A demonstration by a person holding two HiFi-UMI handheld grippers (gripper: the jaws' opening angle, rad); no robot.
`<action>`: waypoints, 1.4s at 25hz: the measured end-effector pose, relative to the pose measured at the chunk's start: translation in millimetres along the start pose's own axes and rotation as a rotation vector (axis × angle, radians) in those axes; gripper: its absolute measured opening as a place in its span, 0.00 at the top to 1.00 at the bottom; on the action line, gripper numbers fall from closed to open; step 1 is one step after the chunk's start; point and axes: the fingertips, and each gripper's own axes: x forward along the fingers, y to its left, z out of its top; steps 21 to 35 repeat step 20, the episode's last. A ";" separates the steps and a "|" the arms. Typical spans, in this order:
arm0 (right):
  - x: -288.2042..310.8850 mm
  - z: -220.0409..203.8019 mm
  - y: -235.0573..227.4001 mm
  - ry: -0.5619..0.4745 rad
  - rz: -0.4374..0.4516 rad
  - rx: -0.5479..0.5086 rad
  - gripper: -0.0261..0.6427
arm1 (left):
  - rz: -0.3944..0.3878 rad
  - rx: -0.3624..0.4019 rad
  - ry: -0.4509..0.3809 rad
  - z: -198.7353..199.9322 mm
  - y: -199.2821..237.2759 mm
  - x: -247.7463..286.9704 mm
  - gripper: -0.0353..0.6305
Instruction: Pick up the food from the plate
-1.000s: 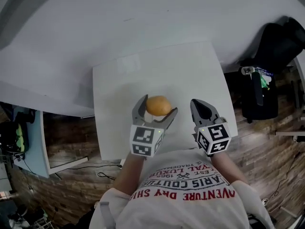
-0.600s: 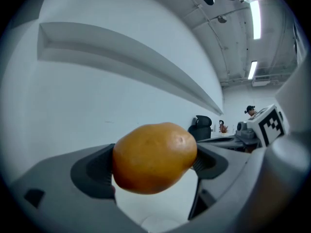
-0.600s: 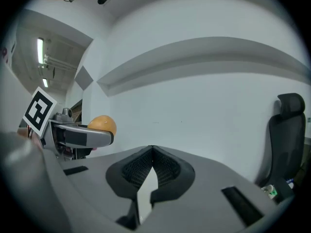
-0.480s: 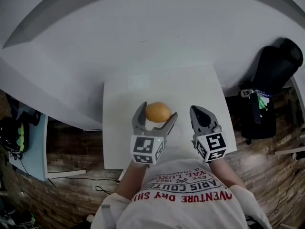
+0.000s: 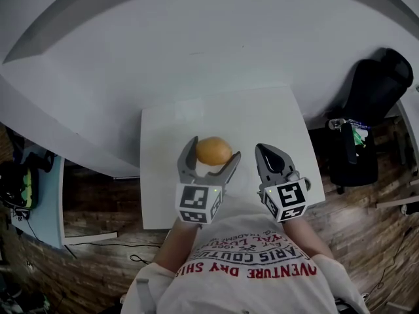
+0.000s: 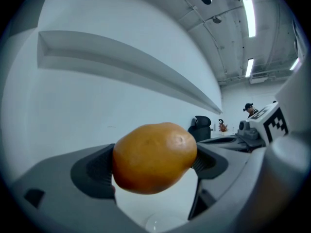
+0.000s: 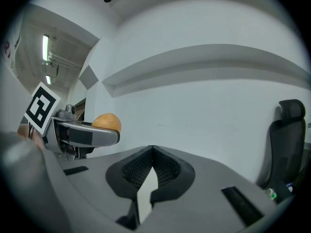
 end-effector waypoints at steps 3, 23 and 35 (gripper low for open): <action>-1.8 -0.4 -3.4 0.002 -0.016 0.005 0.94 | -0.003 0.002 0.010 -1.7 -1.1 0.2 0.21; -13.4 -12.2 -4.0 0.018 -0.035 -0.010 0.94 | 0.006 0.020 0.004 -9.3 -10.1 -8.9 0.21; -13.4 -12.2 -4.0 0.018 -0.035 -0.010 0.94 | 0.006 0.020 0.004 -9.3 -10.1 -8.9 0.21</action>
